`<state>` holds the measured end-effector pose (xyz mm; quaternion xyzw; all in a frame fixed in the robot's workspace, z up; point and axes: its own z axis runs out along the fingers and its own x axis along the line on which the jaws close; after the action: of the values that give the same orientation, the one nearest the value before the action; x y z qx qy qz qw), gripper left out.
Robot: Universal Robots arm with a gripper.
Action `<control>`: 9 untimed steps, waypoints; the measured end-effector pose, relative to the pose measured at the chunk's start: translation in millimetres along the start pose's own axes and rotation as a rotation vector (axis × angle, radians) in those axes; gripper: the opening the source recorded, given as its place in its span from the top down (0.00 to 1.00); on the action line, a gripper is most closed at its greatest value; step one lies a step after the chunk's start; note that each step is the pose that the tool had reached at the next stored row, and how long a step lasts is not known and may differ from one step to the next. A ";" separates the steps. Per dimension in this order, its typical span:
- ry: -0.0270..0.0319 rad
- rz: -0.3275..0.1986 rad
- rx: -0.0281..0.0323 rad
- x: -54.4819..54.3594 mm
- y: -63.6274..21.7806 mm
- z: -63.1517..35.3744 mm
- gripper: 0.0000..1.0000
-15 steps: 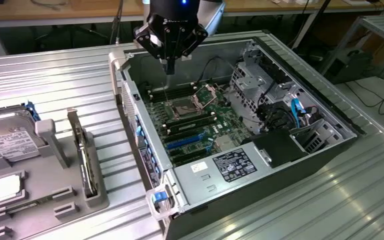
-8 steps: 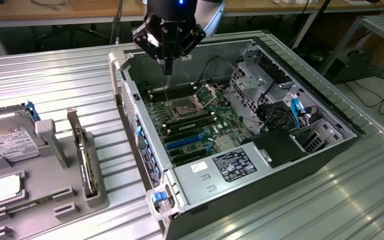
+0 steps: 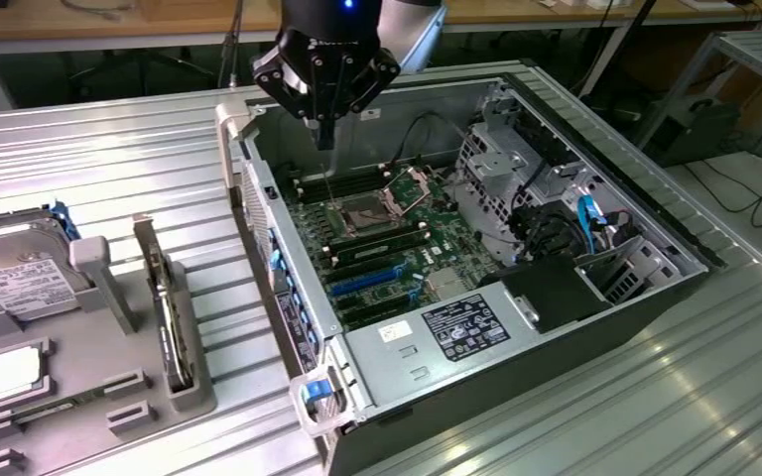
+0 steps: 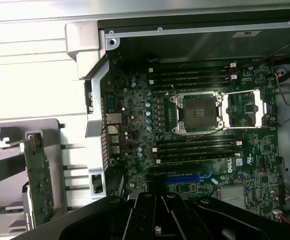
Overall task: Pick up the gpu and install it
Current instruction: 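Reach for the gpu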
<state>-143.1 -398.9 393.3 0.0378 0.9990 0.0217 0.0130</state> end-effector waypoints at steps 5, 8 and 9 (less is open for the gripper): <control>-0.0001 0.000 -0.0001 3.3 -0.3 0.0 0.89; -0.0001 0.000 -0.0001 5.9 -0.5 -0.1 0.89; -0.0001 0.000 -0.0001 6.9 -0.5 -0.1 0.89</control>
<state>-150.0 -398.9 393.3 0.0379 0.9990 0.0217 0.0131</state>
